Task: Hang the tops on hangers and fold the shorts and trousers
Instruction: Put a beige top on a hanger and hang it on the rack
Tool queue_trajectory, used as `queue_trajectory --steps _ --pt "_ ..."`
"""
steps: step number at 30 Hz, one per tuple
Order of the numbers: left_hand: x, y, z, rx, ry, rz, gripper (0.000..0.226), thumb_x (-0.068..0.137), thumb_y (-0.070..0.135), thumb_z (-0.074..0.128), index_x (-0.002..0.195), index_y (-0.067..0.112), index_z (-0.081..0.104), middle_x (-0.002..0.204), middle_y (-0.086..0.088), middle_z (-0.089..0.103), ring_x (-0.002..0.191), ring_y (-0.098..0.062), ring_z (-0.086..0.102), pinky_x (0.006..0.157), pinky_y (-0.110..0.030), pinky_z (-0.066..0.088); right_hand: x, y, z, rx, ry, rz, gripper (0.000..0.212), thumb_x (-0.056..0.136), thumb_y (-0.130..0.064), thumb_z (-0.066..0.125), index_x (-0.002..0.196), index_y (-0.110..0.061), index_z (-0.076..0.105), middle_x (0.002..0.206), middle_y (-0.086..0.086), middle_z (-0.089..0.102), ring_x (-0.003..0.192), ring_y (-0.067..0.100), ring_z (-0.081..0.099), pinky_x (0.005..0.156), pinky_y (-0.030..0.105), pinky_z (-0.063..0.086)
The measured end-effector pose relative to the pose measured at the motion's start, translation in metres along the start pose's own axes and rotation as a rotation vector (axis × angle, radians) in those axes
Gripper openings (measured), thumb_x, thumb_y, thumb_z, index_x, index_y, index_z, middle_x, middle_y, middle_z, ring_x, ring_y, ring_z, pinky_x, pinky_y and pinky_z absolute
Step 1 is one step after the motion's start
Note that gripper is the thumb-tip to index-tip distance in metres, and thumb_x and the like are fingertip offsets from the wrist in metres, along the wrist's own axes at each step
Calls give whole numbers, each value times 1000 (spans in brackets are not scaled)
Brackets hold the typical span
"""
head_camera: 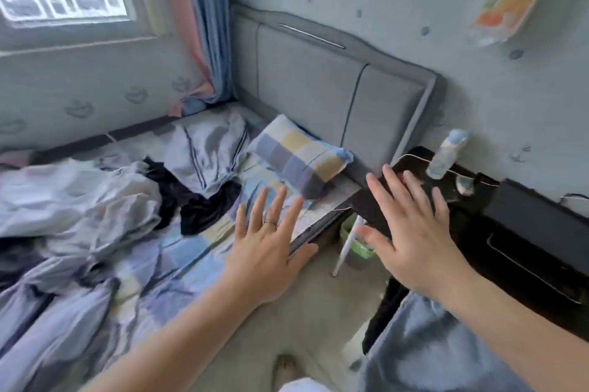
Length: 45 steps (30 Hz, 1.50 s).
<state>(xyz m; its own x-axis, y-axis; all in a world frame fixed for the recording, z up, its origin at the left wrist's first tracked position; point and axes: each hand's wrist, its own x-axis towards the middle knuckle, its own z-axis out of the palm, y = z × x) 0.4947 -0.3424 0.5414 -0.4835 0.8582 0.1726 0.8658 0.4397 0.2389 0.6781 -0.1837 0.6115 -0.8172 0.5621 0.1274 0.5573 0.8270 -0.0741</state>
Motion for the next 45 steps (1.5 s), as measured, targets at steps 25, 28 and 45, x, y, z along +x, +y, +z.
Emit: queue_trajectory --steps 25,28,45 --pt "81 -313 69 -188 -203 -928 73 97 69 26 159 38 2 168 8 -8 153 -18 -18 123 -51 -4 349 -183 220 231 -574 -415 78 86 -76 7 154 -46 -16 163 -19 -22 151 10 -21 120 48 -11" --pt "96 -338 77 -202 -202 -945 74 96 69 28 159 37 5 168 8 -5 153 -18 -16 123 -51 -3 375 -196 235 229 -604 -446 73 93 -72 15 154 -46 -15 164 -18 -20 152 10 -19 121 47 -10" --pt "107 -680 218 -203 -380 -977 73 96 68 33 158 36 13 168 5 8 154 -20 -3 122 -50 6 542 -423 466 248 -714 -307 69 102 -57 35 159 -39 -1 168 -13 -2 154 12 -5 123 47 -1"
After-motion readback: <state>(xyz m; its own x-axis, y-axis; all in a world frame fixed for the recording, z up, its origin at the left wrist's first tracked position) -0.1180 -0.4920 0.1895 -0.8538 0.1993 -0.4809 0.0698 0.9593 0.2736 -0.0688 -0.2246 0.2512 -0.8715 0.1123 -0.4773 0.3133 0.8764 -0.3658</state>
